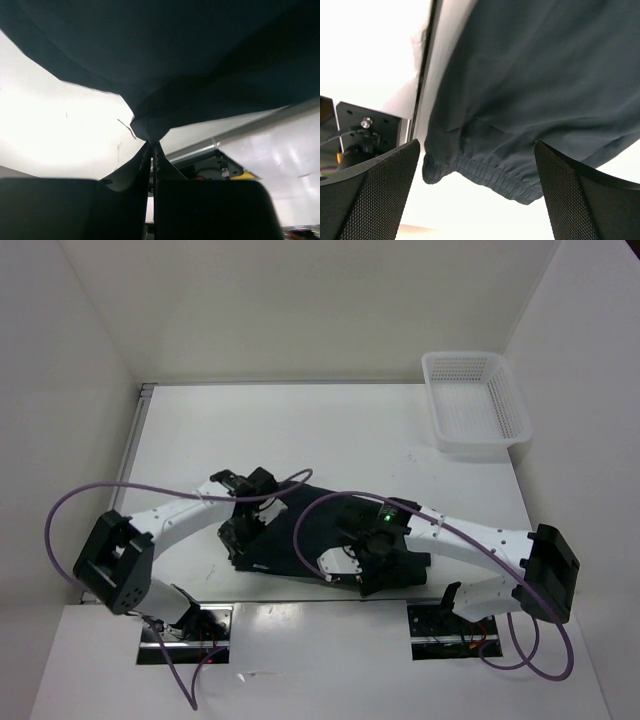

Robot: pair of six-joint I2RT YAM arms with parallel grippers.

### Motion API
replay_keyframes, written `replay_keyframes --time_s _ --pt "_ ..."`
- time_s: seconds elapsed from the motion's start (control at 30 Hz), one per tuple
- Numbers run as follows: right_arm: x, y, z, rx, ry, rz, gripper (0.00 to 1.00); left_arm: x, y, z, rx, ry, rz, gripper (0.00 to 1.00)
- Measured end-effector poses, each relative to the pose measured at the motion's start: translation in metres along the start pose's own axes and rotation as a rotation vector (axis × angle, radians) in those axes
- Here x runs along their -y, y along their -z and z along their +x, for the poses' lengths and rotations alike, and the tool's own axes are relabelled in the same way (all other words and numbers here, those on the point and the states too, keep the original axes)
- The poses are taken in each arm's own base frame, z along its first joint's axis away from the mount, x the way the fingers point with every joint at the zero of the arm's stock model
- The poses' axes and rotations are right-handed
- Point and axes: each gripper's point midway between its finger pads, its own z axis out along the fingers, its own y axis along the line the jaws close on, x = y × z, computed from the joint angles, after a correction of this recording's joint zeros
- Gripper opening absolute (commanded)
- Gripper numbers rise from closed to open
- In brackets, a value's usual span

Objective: Fold and stack the shorts
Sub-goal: Fold the shorts

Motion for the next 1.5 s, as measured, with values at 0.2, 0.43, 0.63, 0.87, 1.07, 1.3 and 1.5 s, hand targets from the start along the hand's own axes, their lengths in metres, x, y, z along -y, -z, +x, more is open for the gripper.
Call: replay_keyframes --time_s 0.2,0.43,0.63,0.87,1.07,1.3,1.5 --pt "-0.011 -0.004 0.002 -0.034 -0.028 -0.013 0.98 -0.020 -0.010 -0.029 -0.033 0.147 0.077 0.08" --pt "-0.027 -0.011 -0.004 -0.052 -0.038 -0.040 0.98 -0.022 -0.019 -0.027 -0.071 0.227 0.166 0.08" --pt "-0.034 -0.044 0.002 -0.214 -0.084 -0.173 0.76 -0.015 -0.017 -0.033 -0.062 0.229 0.209 0.08" --pt "-0.035 -0.054 0.007 -0.298 -0.146 -0.197 0.42 -0.012 -0.017 -0.034 -0.058 0.230 0.227 0.08" --pt "-0.028 -0.059 0.013 -0.357 -0.211 -0.167 0.00 -0.010 -0.017 -0.039 -0.038 0.230 0.243 0.08" --pt "-0.008 -0.049 0.028 -0.398 -0.279 -0.100 0.00 -0.012 -0.016 -0.041 -0.021 0.234 0.243 0.08" --pt "0.050 0.003 0.027 -0.271 -0.265 0.108 0.00 -0.043 0.016 -0.077 0.105 0.280 0.195 0.07"
